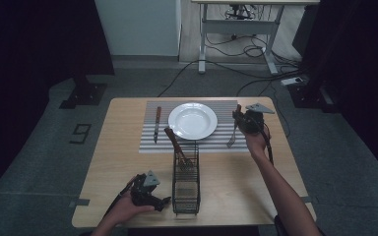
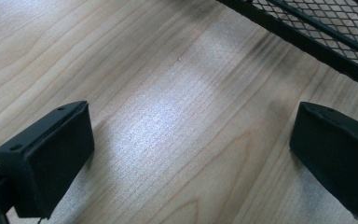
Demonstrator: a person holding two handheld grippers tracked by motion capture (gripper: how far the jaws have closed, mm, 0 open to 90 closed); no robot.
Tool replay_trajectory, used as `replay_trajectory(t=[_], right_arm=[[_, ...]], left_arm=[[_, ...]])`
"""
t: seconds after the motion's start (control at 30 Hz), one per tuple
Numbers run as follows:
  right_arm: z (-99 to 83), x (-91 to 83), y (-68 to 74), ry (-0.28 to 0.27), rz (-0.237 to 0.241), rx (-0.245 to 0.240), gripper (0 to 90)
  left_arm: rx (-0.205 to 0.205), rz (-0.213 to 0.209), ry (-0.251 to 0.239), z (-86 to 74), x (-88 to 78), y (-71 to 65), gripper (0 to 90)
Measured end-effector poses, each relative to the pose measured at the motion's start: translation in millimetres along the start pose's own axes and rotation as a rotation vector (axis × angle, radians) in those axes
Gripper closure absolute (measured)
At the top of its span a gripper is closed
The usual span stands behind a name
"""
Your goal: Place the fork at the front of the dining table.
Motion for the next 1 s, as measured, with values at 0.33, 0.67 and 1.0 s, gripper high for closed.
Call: replay_trajectory(t=[0.33, 0.67, 1.0], right_arm=[[1.7, 7.1, -2.0, 0.005, 0.001, 0.005, 80.2], [4.5, 20.5, -6.7, 0.024, 0.0, 0.03, 80.3], [8.6, 34.2, -11.9, 0.088, -0.005, 0.046, 80.0]], left_arm=[[0.001, -0.001, 0.0, 0.2, 0.2, 0.1, 0.0], [0.002, -0.001, 0.0, 0.2, 0.2, 0.1, 0.0], [0.002, -0.002, -0.001, 0.3, 0.2, 0.1, 0.0]])
Point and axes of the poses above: each handheld gripper's, and its own axes: x roughly forward along the jaws, z roughly out of its top, y roughly to its left, the point moved 6 cm from there along x, roughly forward along the jaws, and after that the axes turned 7 degrees about z, right-handed, at the moved point
